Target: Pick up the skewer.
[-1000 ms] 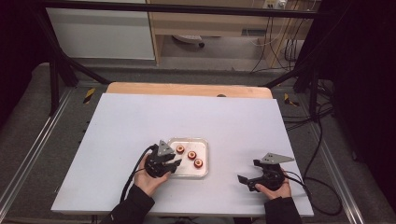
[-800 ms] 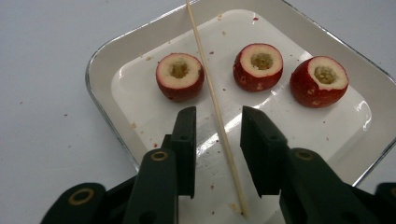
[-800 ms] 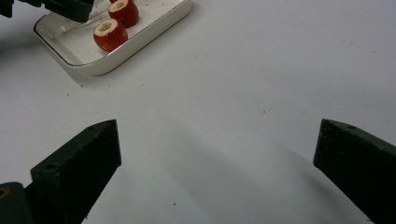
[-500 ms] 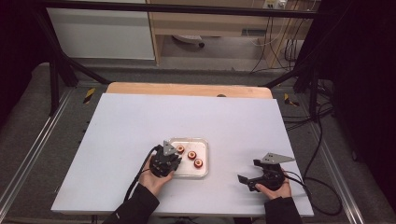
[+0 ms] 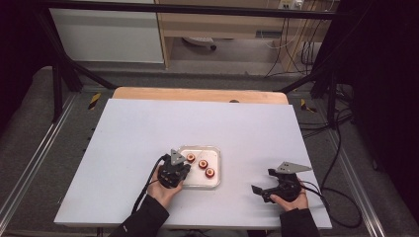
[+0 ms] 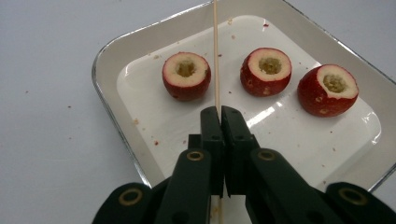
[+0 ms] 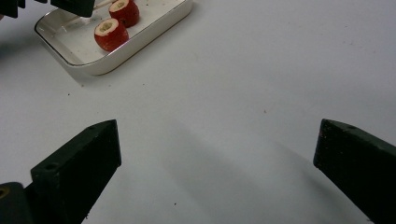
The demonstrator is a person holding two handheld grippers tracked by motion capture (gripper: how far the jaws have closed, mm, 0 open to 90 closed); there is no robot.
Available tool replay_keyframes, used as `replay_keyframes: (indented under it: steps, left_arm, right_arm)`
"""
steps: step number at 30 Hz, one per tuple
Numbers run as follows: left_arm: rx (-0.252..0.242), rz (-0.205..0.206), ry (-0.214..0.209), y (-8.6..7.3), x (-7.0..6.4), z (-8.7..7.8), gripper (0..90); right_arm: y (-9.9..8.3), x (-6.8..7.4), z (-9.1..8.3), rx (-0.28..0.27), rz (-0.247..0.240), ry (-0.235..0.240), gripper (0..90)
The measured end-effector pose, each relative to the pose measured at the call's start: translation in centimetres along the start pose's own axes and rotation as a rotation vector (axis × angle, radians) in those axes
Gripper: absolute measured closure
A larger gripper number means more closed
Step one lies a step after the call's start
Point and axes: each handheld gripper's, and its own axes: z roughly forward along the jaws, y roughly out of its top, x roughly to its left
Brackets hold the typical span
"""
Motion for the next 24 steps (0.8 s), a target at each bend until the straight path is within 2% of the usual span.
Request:
replay_keyframes:
  steps: [9,11,14,19,20,23,24]
  left_arm:
    - [-0.03,0.02,-0.061,0.0,0.6,-1.3,88.3]
    - [-0.035,0.034,-0.079,0.0,0.6,-1.5,88.3]
    - [-0.033,0.079,-0.107,-0.1,0.5,-1.9,88.3]
    - [-0.032,0.091,-0.116,-0.1,0.7,-2.2,88.3]
    - [-0.028,0.103,-0.12,-0.1,0.7,-2.3,88.3]
    - [-0.026,0.103,-0.132,-0.1,0.7,-2.3,88.3]
    - [-0.021,0.117,-0.138,0.0,0.6,-2.4,88.3]
  right_arm:
    - [0.4,0.5,0.2,0.008,-0.023,0.001,1.1]
    - [0.5,0.7,0.3,0.009,-0.03,0.0,0.9]
    - [0.7,1.0,0.4,0.01,-0.043,-0.004,0.7]
    - [1.0,1.6,0.8,0.021,-0.069,-0.009,0.6]
    - [1.1,1.8,0.9,0.026,-0.073,-0.017,0.6]
    - [1.4,2.3,1.4,0.054,-0.102,-0.042,0.6]
    - [1.4,2.5,1.5,0.062,-0.112,-0.048,0.6]
